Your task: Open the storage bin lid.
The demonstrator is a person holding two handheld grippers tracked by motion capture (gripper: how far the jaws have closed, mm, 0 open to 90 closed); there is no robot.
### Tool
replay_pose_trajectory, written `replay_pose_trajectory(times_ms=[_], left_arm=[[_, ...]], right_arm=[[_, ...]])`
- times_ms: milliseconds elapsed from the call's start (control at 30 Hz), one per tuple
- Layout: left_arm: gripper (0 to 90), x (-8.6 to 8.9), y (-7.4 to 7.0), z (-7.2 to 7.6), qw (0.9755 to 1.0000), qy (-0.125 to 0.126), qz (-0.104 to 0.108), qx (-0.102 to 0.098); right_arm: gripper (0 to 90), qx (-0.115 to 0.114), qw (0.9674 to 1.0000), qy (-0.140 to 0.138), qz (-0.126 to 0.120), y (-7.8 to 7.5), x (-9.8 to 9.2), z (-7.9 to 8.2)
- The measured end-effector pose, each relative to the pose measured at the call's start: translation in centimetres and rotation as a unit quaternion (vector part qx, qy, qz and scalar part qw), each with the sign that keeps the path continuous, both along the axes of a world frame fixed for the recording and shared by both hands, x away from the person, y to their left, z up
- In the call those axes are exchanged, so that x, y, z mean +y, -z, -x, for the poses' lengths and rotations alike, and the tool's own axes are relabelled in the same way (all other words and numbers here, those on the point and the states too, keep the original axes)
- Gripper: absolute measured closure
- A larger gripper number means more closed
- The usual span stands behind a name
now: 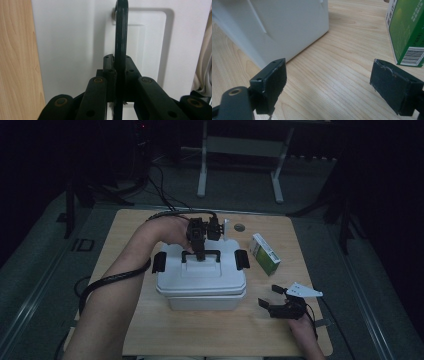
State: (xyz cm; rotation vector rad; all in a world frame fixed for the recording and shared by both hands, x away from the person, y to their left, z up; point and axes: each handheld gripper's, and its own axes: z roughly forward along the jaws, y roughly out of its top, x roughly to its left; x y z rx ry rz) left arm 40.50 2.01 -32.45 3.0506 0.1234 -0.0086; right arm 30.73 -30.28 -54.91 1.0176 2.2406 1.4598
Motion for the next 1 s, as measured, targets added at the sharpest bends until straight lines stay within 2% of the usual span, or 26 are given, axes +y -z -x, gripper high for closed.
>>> replay_pose_trajectory(times_ms=[400,633,800,1000], left_arm=[[83.9,1.3,-0.3,0.4,0.9999,-0.010,-0.012,-0.006],[83.9,2.8,-0.3,0.8,0.9996,-0.022,-0.017,-0.004],[83.9,4.0,-0.4,1.0,0.9994,-0.032,-0.010,-0.005],[83.9,5.3,-0.4,1.3,0.9989,-0.043,-0.016,-0.006]], right_arm=[[13.7,0.000,1.0000,0.000,0.000,0.0,0.0,0.0],[13.6,0.000,1.0000,0.001,0.002,0.0,0.1,0.0],[13.7,0.000,1.0000,0.000,0.002,0.0,0.1,0.0],[13.7,0.000,1.0000,0.001,0.004,0.0,0.2,0.0]])
